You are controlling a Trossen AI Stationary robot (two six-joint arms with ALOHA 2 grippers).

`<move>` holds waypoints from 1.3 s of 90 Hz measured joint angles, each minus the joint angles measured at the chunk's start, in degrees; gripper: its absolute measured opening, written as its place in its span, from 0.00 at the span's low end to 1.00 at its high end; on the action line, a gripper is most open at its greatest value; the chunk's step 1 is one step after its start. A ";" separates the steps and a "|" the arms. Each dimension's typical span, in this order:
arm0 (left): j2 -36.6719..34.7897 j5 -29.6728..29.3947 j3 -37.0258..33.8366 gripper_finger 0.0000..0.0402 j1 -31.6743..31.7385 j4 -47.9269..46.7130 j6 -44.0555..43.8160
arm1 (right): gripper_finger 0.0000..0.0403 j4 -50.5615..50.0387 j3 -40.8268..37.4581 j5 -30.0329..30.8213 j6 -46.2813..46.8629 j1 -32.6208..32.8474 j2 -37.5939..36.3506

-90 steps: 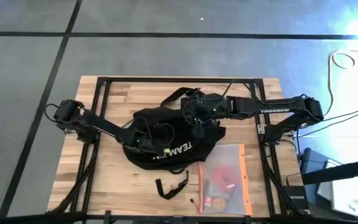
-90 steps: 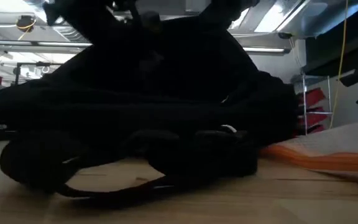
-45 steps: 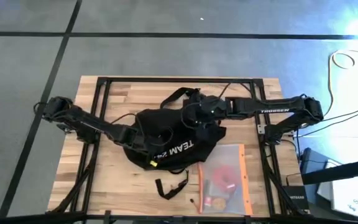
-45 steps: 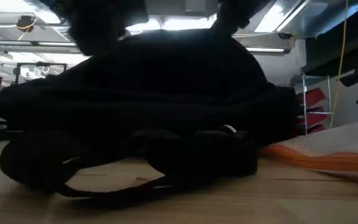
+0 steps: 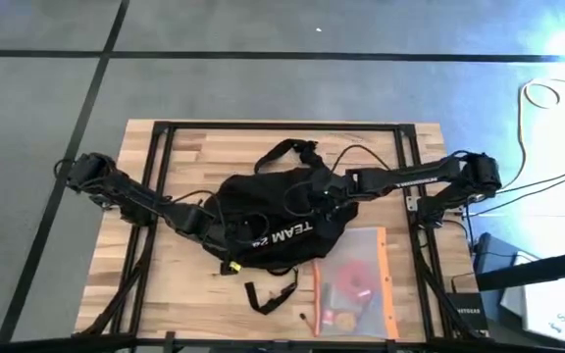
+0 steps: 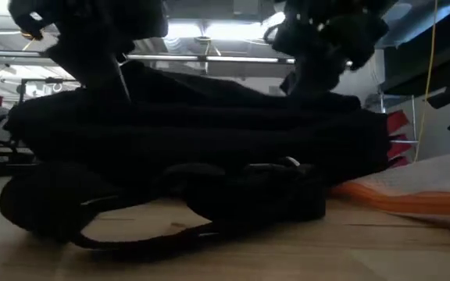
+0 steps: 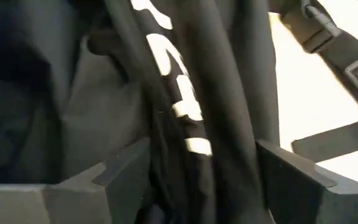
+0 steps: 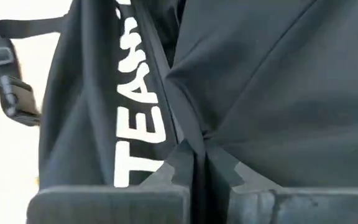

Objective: Unpack backpack
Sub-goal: Move the black backpack to the top center of the table

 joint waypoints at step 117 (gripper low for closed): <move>0.00 -52.91 -0.02 0.64 7.32 -15.20 -5.27 | 0.71 12.74 -1.43 3.29 -1.37 3.92 -4.09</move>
